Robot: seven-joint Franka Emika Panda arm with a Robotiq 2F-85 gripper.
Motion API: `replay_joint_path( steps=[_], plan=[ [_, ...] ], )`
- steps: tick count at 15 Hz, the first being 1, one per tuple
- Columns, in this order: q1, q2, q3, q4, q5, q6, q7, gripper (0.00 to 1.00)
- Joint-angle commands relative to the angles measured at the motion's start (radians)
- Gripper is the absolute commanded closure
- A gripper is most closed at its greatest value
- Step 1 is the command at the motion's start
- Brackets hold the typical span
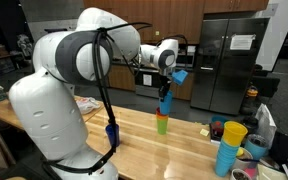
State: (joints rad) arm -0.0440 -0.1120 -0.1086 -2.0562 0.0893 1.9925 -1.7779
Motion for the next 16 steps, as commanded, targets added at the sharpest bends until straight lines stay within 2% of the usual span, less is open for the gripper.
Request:
replay_joint_path(
  steps=[1, 5, 16],
  plan=[
    [0.001, -0.023, 0.005, -0.009, -0.009, -0.009, -0.011, 0.66],
    [0.007, -0.023, 0.011, -0.010, -0.010, -0.003, -0.015, 0.99],
    [0.012, -0.012, 0.024, 0.008, -0.004, -0.008, -0.020, 0.99]
  ],
)
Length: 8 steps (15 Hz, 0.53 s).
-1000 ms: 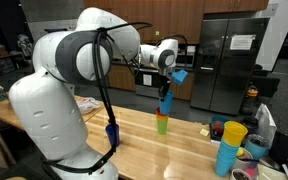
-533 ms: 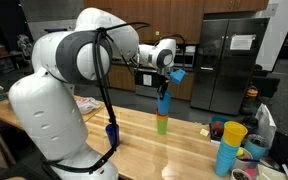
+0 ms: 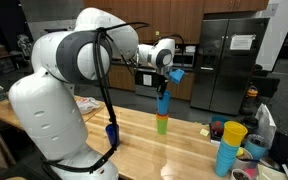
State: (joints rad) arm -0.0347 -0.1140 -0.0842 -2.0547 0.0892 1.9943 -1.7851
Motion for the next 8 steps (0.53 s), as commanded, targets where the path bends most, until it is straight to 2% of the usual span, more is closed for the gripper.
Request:
replay_joint_path(
  steps=[1, 8],
  plan=[
    [0.004, -0.009, 0.001, 0.010, 0.000, -0.013, -0.010, 0.99],
    [0.021, 0.005, 0.010, 0.056, 0.022, -0.027, -0.004, 0.99]
  ],
)
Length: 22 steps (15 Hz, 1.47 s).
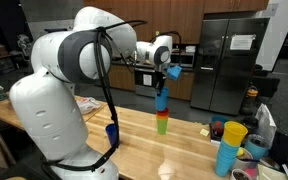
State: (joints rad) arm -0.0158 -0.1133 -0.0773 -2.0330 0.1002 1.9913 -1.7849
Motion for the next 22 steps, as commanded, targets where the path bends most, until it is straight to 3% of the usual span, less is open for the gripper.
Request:
replay_joint_path(
  steps=[1, 6, 7, 12, 16, 22],
  plan=[
    [0.003, 0.008, 0.002, 0.039, 0.011, -0.026, -0.005, 0.99],
    [-0.006, 0.027, -0.003, 0.057, 0.013, -0.037, -0.010, 0.99],
    [-0.011, 0.126, -0.015, 0.216, 0.049, -0.086, -0.029, 0.99],
    [-0.044, 0.254, -0.010, 0.441, 0.119, -0.178, -0.030, 0.99],
    [-0.071, 0.334, 0.008, 0.557, 0.118, -0.233, -0.028, 0.99],
    [-0.090, 0.366, 0.032, 0.618, 0.112, -0.277, -0.024, 0.99]
  ],
)
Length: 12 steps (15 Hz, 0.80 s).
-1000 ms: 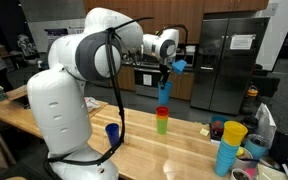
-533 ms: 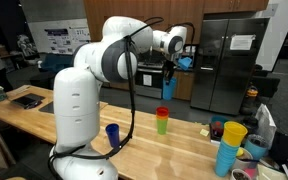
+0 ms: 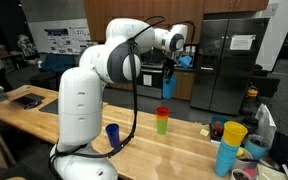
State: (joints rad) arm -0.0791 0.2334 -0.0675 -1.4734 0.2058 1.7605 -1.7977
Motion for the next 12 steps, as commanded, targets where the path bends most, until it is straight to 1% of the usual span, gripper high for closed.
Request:
replay_joint_path(
  steps=[1, 6, 12],
  plan=[
    [-0.028, 0.013, 0.023, 0.056, 0.005, -0.049, -0.012, 0.99],
    [-0.036, -0.007, 0.025, 0.043, -0.002, -0.052, -0.024, 0.99],
    [-0.048, -0.055, 0.020, -0.042, -0.010, -0.034, -0.056, 0.99]
  ],
)
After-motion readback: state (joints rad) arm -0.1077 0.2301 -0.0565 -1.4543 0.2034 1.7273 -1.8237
